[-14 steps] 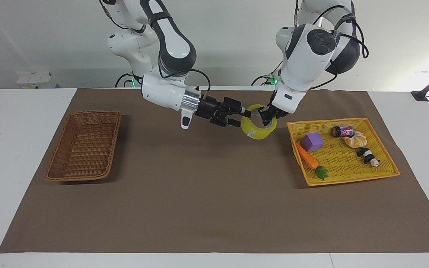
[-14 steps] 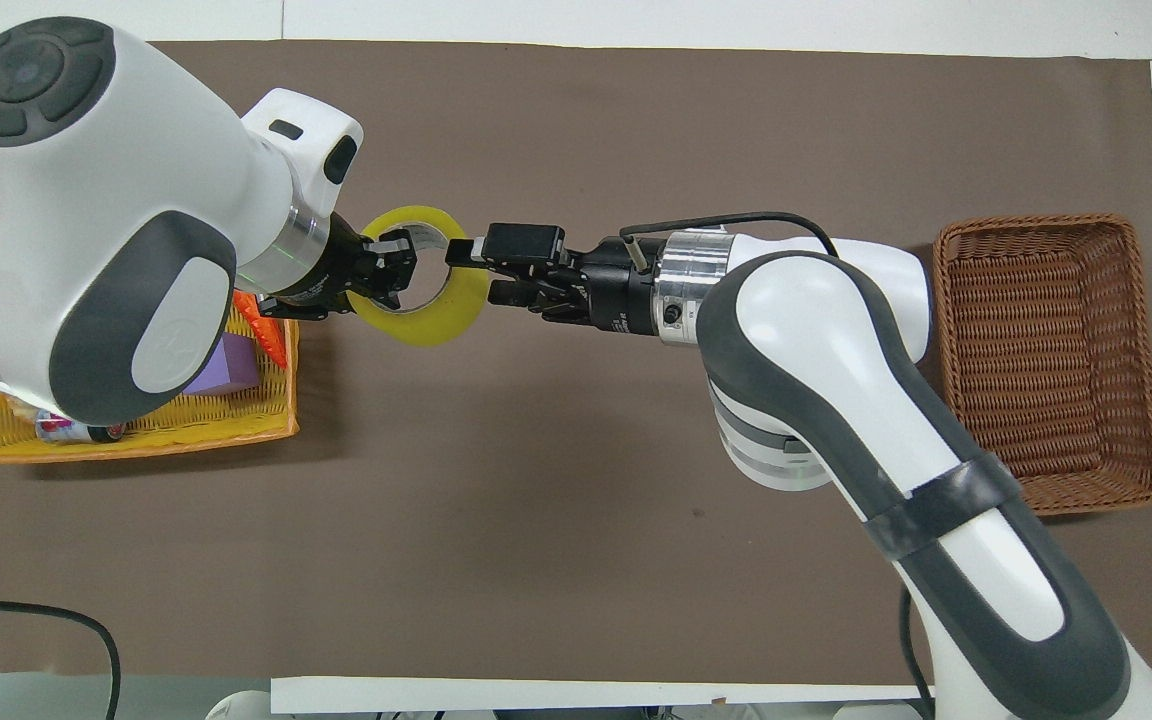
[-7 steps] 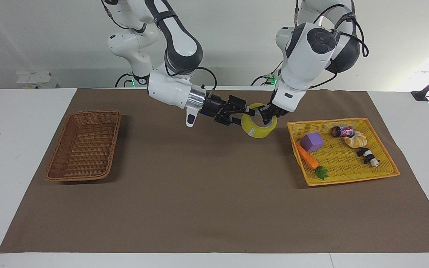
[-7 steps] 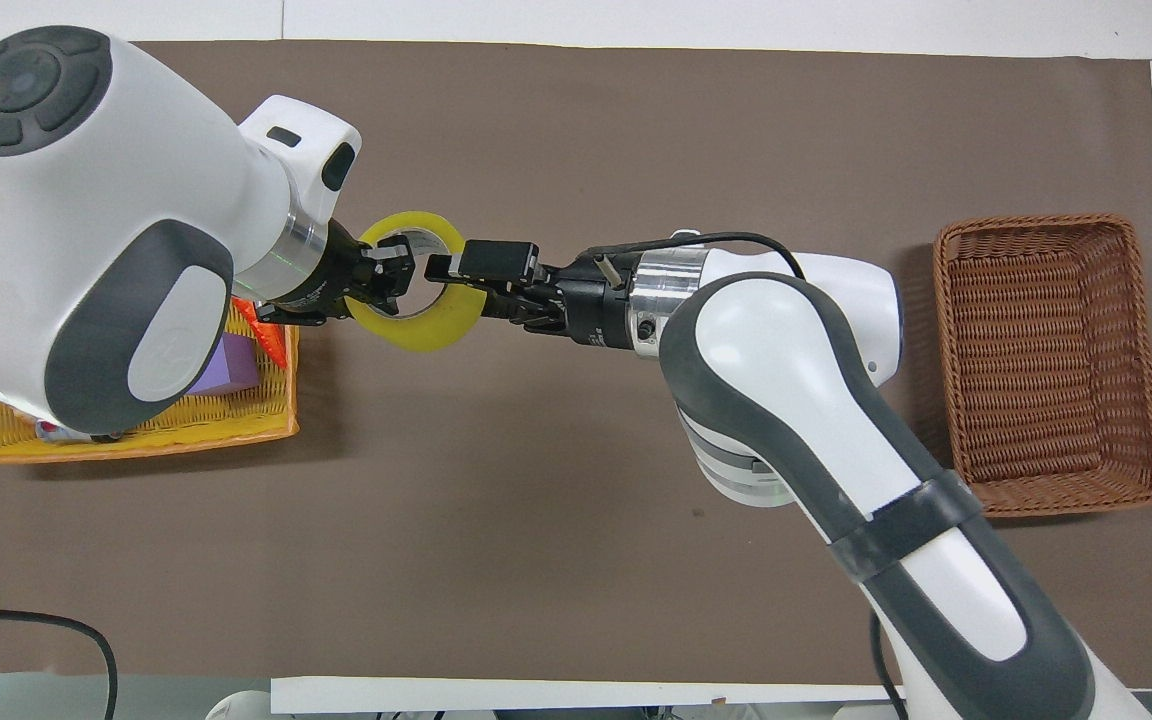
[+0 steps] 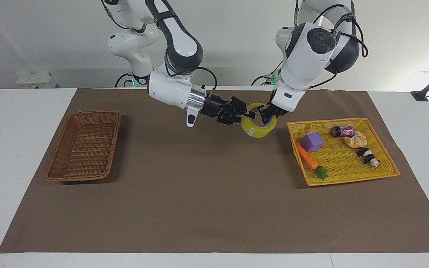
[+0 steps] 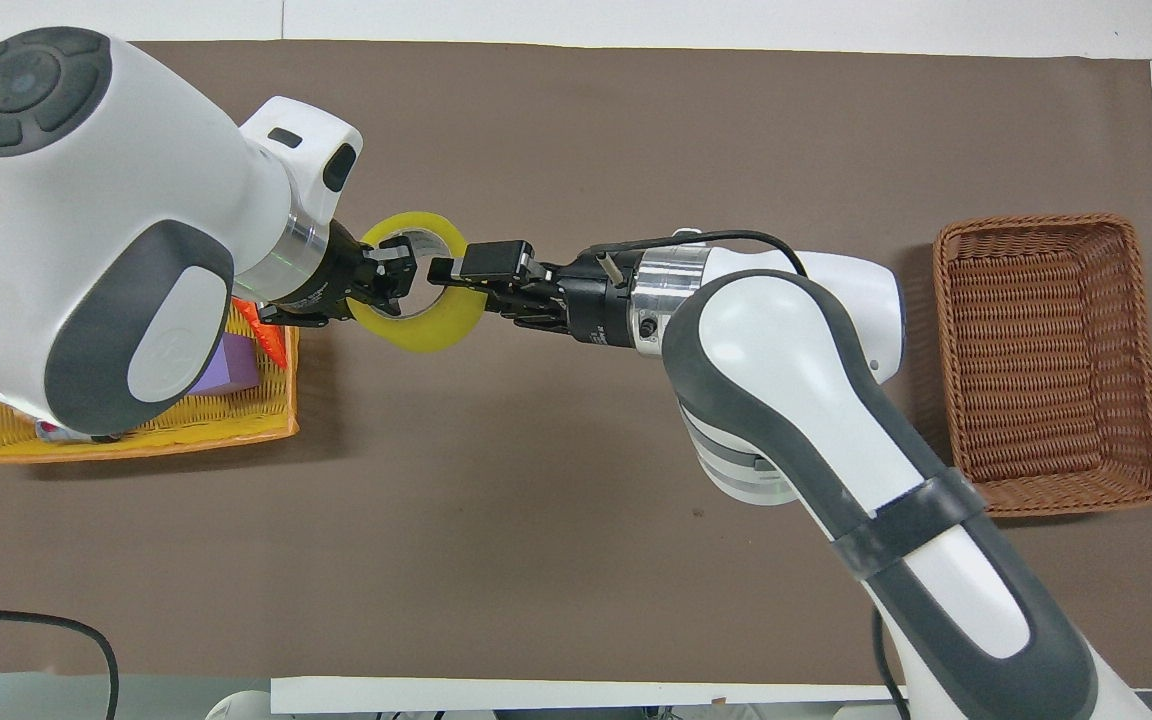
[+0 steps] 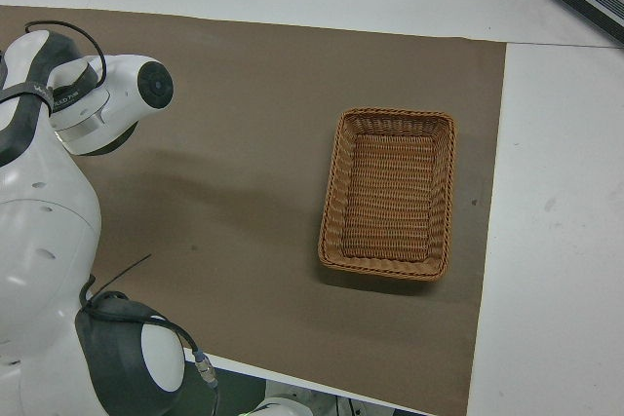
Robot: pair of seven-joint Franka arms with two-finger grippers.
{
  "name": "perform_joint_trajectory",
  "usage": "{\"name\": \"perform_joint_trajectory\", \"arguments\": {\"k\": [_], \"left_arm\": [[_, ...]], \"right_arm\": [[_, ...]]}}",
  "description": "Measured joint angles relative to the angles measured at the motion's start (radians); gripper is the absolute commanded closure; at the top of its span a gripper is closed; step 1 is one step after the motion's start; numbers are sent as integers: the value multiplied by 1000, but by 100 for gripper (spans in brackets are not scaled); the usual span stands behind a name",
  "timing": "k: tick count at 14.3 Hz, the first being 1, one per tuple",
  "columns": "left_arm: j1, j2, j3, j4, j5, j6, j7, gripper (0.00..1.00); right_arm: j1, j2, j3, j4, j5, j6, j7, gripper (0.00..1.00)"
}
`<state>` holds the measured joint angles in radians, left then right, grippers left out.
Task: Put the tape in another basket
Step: 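Close the right gripper on the tape roll's rim beside the left gripper, then open the left gripper and withdraw it while the right gripper holds the tape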
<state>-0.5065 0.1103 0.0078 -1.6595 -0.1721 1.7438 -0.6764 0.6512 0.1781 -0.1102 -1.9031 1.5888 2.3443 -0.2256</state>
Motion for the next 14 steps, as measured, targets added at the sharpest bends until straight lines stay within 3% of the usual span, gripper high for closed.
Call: {"name": "perform_joint_trajectory", "arguments": {"k": [1, 2, 3, 4, 9, 14], "left_arm": [[0, 0, 0, 0, 0, 0, 0, 90], [0, 0, 0, 0, 0, 0, 0, 80], [0, 0, 0, 0, 0, 0, 0, 45], [0, 0, 0, 1, 0, -3, 0, 4], [8, -44, 9, 36, 2, -96, 3, 1], [169, -119, 18, 66, 30, -192, 164, 1]], "right_arm": [[0, 0, 0, 0, 0, 0, 0, 100], [0, 0, 0, 0, 0, 0, 0, 100], [0, 0, 0, 0, 0, 0, 0, 100], [0, 0, 0, 0, 0, 0, 0, 100], [-1, 3, 0, 0, 0, -2, 0, 100], [-26, 5, -7, 0, -17, -20, -2, 100]]}}
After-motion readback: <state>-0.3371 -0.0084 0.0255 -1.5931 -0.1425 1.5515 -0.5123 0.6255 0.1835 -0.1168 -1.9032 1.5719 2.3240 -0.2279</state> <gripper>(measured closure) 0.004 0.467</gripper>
